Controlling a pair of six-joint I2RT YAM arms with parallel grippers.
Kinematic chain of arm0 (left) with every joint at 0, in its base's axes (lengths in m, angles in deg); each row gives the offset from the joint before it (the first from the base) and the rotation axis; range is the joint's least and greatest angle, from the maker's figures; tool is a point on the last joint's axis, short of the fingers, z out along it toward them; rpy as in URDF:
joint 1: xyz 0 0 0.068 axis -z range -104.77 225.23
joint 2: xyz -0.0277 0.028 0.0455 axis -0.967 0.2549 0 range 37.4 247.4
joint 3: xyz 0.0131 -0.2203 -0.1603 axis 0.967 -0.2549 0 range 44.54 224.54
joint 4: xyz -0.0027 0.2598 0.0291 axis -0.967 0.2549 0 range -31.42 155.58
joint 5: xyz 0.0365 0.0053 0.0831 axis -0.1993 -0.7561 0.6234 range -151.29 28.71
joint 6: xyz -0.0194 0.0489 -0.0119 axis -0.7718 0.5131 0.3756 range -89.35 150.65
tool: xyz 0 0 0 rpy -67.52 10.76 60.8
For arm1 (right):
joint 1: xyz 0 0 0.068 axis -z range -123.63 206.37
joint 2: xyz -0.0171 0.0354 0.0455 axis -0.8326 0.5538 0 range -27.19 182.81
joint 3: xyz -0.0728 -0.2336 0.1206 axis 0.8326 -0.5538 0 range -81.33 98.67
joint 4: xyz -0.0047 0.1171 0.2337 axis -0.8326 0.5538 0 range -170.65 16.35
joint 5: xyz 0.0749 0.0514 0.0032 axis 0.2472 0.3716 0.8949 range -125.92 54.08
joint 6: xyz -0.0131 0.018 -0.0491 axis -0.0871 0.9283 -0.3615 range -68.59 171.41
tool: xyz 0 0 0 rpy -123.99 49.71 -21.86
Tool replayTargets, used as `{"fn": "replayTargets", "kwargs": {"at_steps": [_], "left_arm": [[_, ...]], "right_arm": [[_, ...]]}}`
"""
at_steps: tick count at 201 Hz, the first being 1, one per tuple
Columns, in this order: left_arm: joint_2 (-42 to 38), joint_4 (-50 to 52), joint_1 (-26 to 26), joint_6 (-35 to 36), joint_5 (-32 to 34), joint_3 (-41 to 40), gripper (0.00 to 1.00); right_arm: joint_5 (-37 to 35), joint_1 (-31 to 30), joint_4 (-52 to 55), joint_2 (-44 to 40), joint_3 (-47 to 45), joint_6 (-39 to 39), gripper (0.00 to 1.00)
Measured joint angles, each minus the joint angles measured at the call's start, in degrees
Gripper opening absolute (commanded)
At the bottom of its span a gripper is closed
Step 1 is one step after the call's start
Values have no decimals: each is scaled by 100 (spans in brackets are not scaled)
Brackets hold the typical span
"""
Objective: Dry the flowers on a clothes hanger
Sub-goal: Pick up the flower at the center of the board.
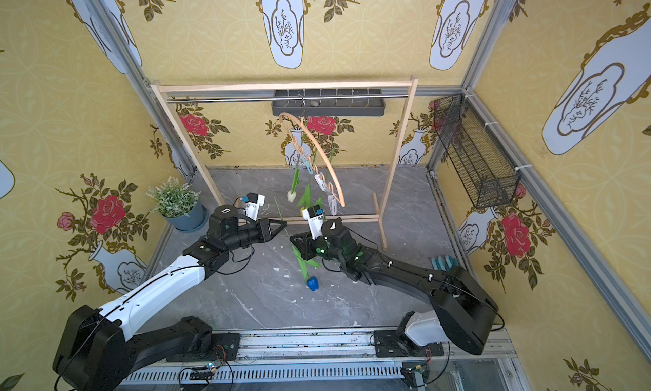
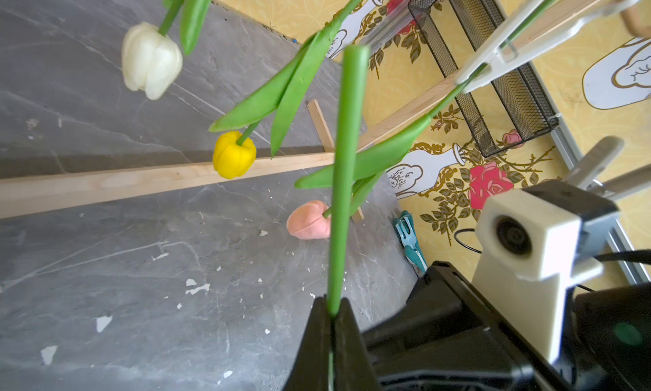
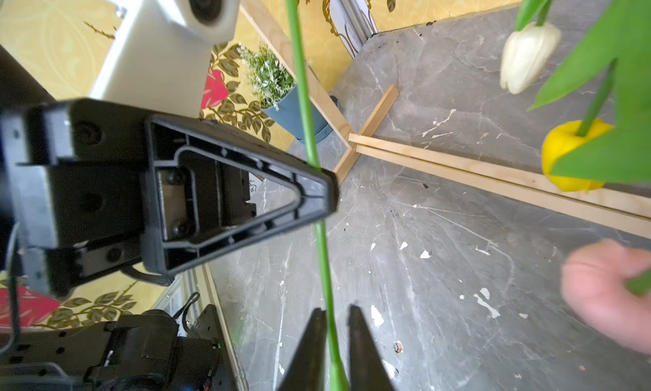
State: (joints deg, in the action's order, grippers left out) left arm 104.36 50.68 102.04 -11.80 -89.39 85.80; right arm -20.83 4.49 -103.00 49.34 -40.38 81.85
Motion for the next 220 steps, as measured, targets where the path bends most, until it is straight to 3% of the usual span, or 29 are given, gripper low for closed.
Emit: {"fn": "replayTargets", "kwargs": {"at_steps": [11, 26, 42, 83, 124, 168, 195, 211, 220], "left_arm": [[39, -61, -81, -2, -232, 31, 0], [74, -166, -103, 2, -634, 42, 0], [118, -251, -122, 4, -1106, 87, 0], [289, -763, -129, -118, -2114, 98, 0], [343, -1130, -129, -264, -2592, 66, 0], [404, -1287, -133, -326, -2704, 17, 0], [450, -1384, -129, -402, -2743, 2, 0], [457, -1471, -129, -413, -2745, -17, 0], [457, -1488, -129, -415, -2765, -20, 0]], "right_arm": [[352, 203, -96, -142, -164, 127, 56], [927, 356, -199, -323, -326, 260, 57], [1464, 494, -297, -461, -461, 398, 54], [2037, 570, -354, -608, -590, 577, 45], [2120, 522, -479, -538, -520, 616, 33], [2114, 348, -476, -415, -391, 590, 28], [2055, 275, -476, -387, -348, 568, 17], [2024, 249, -474, -358, -317, 564, 17], [2015, 238, -470, -356, -304, 553, 22]]}}
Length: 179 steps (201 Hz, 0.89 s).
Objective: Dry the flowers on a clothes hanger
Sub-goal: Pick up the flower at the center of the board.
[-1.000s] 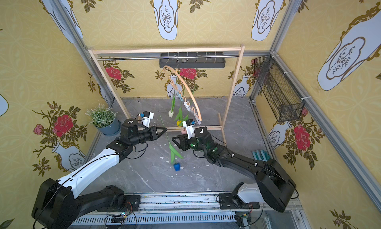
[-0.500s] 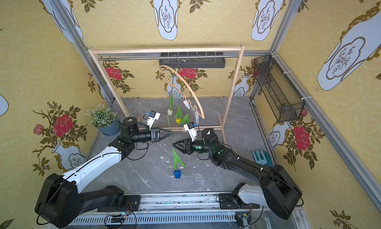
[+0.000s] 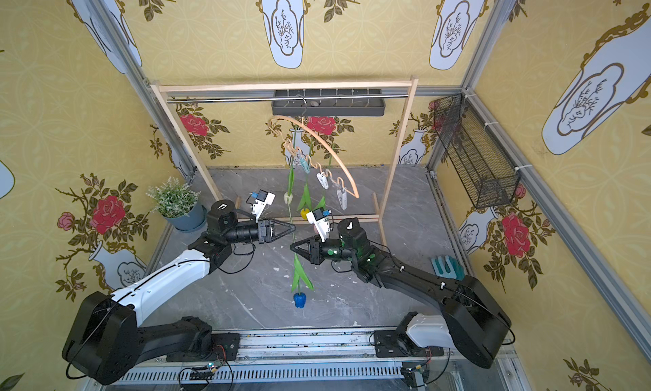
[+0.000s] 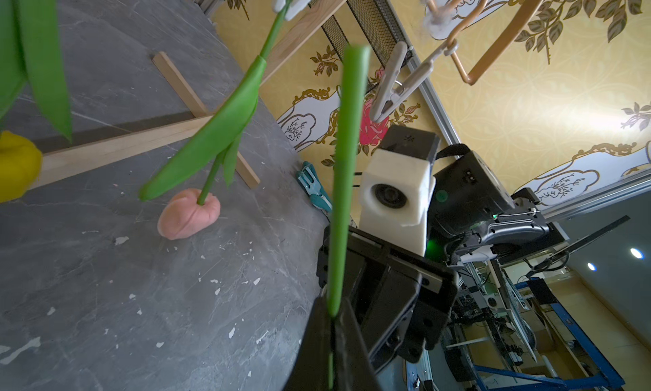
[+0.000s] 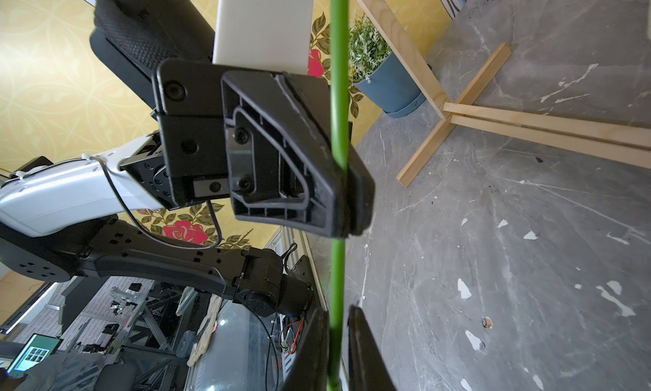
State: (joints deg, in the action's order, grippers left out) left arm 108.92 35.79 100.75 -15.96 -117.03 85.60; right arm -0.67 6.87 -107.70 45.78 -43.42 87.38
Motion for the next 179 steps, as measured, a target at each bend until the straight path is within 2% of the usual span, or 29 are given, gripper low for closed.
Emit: {"fn": "replayTargets", "kwargs": {"at_steps": [10, 44, 70, 87, 124, 139, 151, 167, 179], "left_arm": [[0, -31, 0, -31, -20, -4, 0], [-22, -33, 0, -35, -31, -44, 0], [-31, -35, 0, -33, -42, -52, 0], [-37, -35, 0, -33, -39, -52, 0], [-55, -50, 0, -33, -33, -52, 0], [-59, -44, 0, -28, -37, -52, 0], [-59, -28, 0, -15, -35, -52, 0], [-59, -33, 0, -13, -26, -57, 0], [-63, -52, 0, -17, -24, -72, 0]], "right_arm": [[-2, -11, 13, 0, 11, 0, 28], [-155, -11, 92, -138, 13, -24, 28], [-262, -20, 157, -225, -7, -26, 20], [-297, -57, 170, -227, -26, -24, 19], [-376, -170, 170, -195, -35, -26, 7], [-446, -192, 157, -195, -61, -24, 7], [-468, -203, 157, -195, -68, -24, 12], [-518, -221, 157, -195, -68, -22, 33], [-525, -225, 184, -195, -68, -31, 35]]}}
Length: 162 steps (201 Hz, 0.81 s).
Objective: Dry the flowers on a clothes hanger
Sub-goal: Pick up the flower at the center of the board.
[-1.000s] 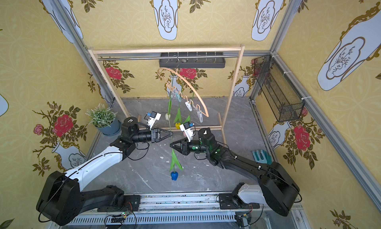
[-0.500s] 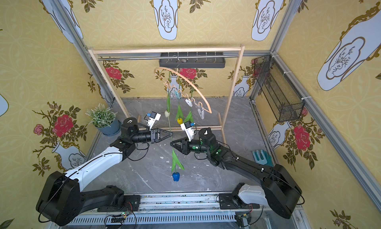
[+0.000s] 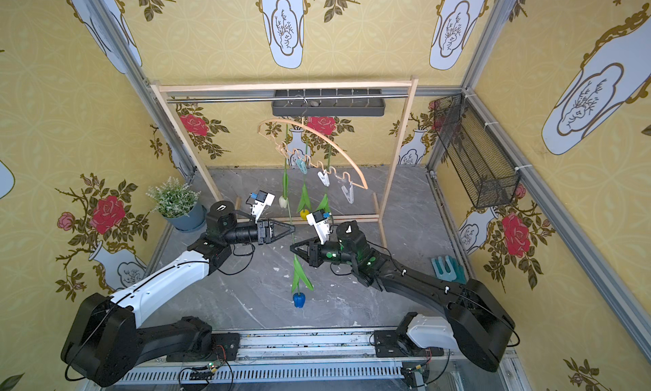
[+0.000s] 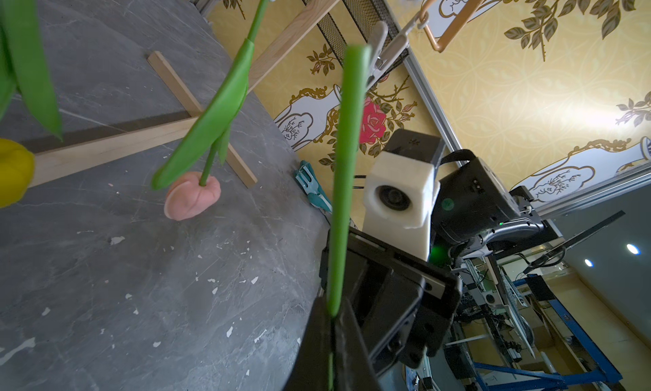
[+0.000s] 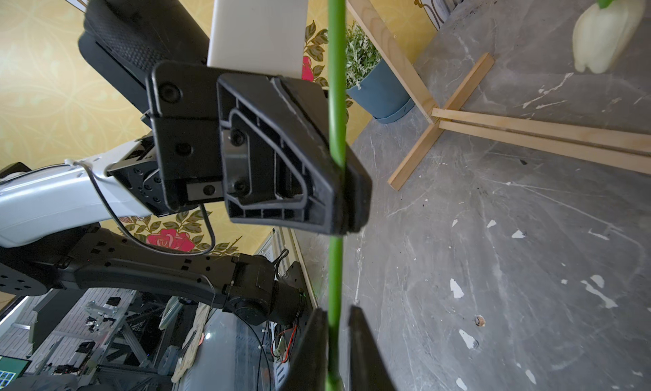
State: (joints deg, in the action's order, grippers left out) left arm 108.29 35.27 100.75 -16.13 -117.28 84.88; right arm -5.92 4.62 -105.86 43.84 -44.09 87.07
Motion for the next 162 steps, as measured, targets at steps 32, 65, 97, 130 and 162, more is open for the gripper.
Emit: {"fn": "replayTargets", "kwargs": {"at_steps": [32, 65, 97, 130, 162], "left_arm": [[0, -11, 0, 2, 2, -33, 0], [-31, -13, 0, 4, 2, -44, 0], [-37, -13, 0, 15, 4, -44, 0], [-37, -11, 0, 28, 13, -44, 0], [-37, 2, 0, 28, 50, -44, 0]], "right_arm": [[-81, 0, 2, -74, 0, -15, 18], [-201, 28, 7, -122, 0, -15, 14], [-227, 28, 68, -149, 0, -13, 7], [-236, 26, 76, -138, 0, -7, 0], [-269, 20, 79, -138, 0, 0, 0]]}}
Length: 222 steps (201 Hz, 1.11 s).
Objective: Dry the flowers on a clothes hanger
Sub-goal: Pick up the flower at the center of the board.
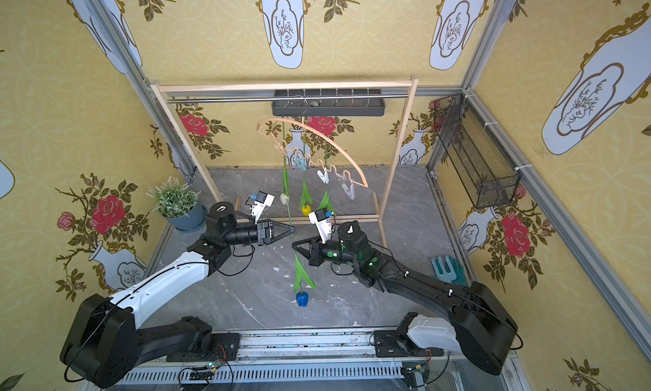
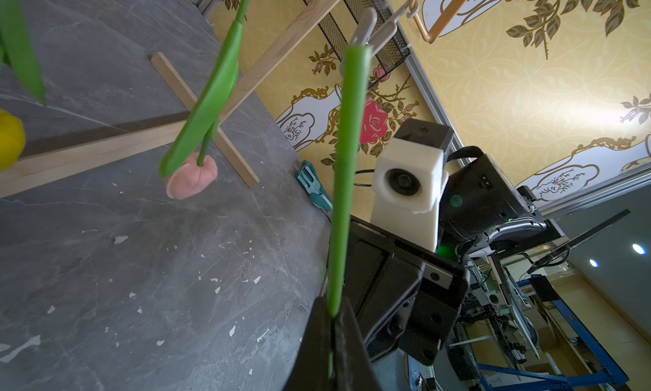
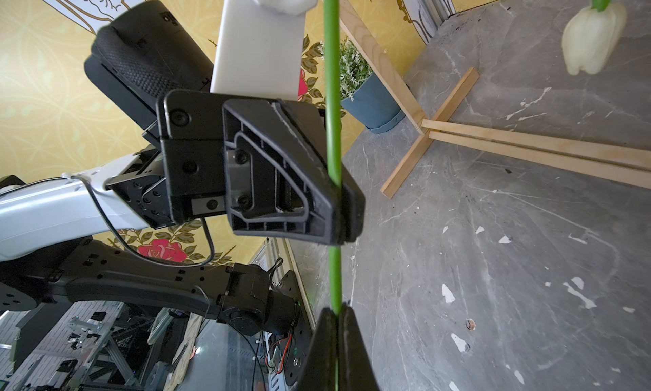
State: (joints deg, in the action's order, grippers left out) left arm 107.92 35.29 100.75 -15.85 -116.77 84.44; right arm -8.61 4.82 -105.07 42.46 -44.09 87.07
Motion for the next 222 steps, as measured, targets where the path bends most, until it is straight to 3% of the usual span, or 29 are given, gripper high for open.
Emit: {"fn": "replayTargets", "kwargs": {"at_steps": [16, 32, 59, 82, 168, 222], "left_arm": [[-11, 13, 0, -2, 20, 0, 0], [-42, 44, 0, 0, 63, 2, 19], [-164, 168, -7, 17, 313, 68, 33], [-282, 260, -166, 42, 487, 157, 37], [-188, 297, -188, 33, 507, 221, 35], [-55, 245, 140, -70, 363, 144, 12]], "right_arm": [[-4, -9, 0, -13, -7, 13, 0], [-46, -11, 11, -35, -9, 11, 0], [-164, -111, 210, -35, 20, -79, 0], [-256, -299, 417, -31, 107, -203, 0], [-540, -407, 675, -37, 254, -420, 0], [-855, -402, 793, -96, 330, -420, 0]]}}
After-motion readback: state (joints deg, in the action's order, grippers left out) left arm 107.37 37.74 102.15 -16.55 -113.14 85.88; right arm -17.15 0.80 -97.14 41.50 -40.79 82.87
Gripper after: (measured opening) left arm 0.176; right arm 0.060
